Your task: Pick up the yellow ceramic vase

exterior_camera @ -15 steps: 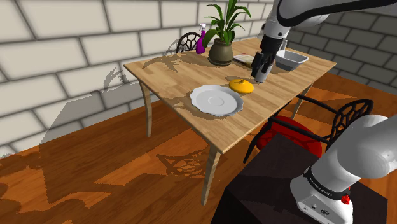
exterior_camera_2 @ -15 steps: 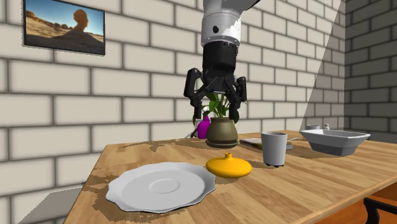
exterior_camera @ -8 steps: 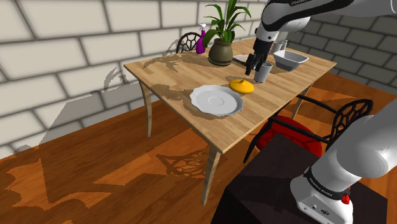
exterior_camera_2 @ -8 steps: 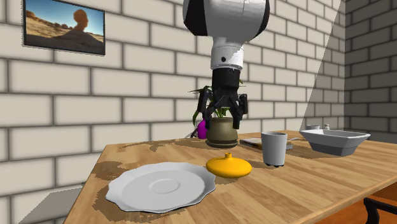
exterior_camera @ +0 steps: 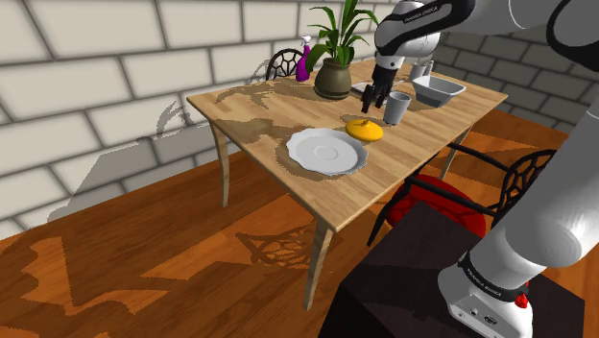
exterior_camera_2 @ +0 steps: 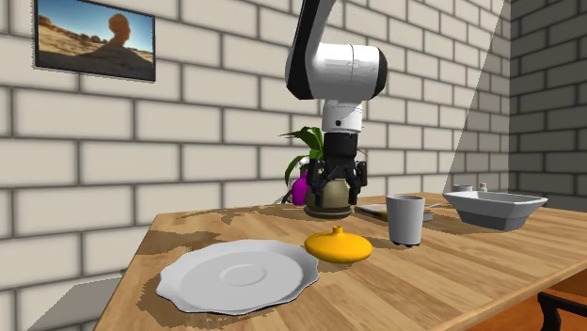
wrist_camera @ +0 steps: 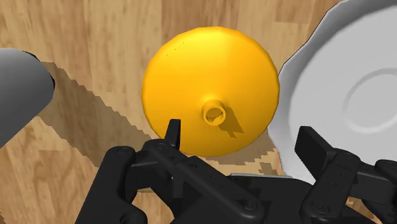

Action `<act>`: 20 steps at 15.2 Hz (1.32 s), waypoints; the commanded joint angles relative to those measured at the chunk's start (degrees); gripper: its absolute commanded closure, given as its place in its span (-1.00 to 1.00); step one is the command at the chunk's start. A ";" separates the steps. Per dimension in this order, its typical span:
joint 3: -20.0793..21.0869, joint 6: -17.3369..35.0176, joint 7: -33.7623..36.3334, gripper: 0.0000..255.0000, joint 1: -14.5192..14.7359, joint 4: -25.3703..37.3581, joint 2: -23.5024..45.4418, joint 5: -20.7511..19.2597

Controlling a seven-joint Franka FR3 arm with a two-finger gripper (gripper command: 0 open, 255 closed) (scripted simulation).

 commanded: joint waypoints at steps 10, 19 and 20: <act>-0.01 5.20 -2.35 -1.00 -0.87 0.00 5.47 2.24; -0.01 5.25 -2.35 1.00 -0.87 -0.05 5.48 2.24; -0.01 5.20 -2.35 1.00 -0.87 0.00 5.48 2.24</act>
